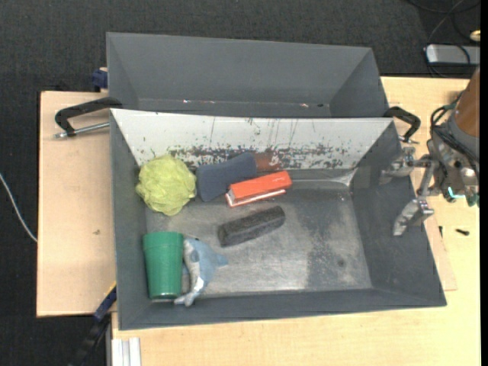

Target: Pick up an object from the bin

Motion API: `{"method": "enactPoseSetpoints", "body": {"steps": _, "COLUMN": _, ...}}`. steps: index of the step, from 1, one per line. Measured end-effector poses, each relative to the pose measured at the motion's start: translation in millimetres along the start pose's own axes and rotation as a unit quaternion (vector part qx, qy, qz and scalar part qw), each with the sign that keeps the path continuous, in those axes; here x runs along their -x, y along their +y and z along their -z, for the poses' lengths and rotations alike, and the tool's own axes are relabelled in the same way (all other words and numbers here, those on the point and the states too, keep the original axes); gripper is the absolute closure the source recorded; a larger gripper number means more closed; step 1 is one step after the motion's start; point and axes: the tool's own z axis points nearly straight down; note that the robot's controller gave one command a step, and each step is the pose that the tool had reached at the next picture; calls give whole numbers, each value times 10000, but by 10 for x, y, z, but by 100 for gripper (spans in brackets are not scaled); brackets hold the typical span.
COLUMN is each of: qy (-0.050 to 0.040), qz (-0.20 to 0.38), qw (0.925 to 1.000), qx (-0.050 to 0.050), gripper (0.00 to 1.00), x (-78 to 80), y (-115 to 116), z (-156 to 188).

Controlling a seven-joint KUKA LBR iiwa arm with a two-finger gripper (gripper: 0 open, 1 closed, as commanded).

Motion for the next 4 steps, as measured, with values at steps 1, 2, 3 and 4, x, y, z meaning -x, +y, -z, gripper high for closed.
{"method": "enactPoseSetpoints", "body": {"steps": 1, "qy": -19, "qz": 4, "qw": 10000, "qx": -4, "gripper": 0, "x": 6, "y": 3, "z": 21}}
{"method": "enactPoseSetpoints", "body": {"steps": 2, "qy": -15, "qz": 366, "qw": 9993, "qx": -5, "gripper": 0, "x": -23, "y": 68, "z": 264}}
{"method": "enactPoseSetpoints", "body": {"steps": 3, "qy": -117, "qz": 680, "qw": 9976, "qx": -39, "gripper": 0, "x": 77, "y": 439, "z": 240}}
{"method": "enactPoseSetpoints", "body": {"steps": 4, "qy": -12, "qz": -18, "qw": 10000, "qx": 0, "gripper": 0, "x": 171, "y": 823, "z": -122}}
